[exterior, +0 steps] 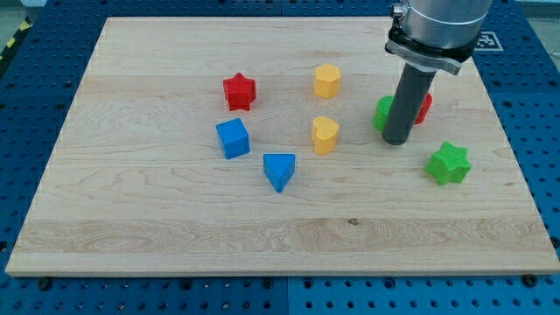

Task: Move the yellow heart towards the green star

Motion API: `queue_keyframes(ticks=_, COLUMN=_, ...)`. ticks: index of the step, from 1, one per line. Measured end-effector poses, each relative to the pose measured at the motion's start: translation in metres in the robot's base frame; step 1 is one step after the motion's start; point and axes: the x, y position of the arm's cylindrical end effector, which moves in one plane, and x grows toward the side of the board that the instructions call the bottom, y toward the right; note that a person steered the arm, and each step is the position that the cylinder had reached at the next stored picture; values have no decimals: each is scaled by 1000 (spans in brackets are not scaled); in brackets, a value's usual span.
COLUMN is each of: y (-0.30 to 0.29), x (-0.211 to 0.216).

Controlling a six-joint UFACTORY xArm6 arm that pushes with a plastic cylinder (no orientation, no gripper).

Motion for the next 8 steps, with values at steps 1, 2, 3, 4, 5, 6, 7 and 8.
queue_keyframes(ticks=1, y=-16, x=-7)
queue_keyframes(ticks=2, y=-36, x=-21)
queue_keyframes(ticks=3, y=-55, x=-30)
queue_keyframes(ticks=4, y=-76, x=-30)
queue_keyframes(ticks=5, y=-87, x=-30)
queue_keyframes(ticks=6, y=-88, x=-23)
queue_keyframes(ticks=7, y=-88, x=-8)
queue_keyframes(ticks=8, y=-99, x=-7)
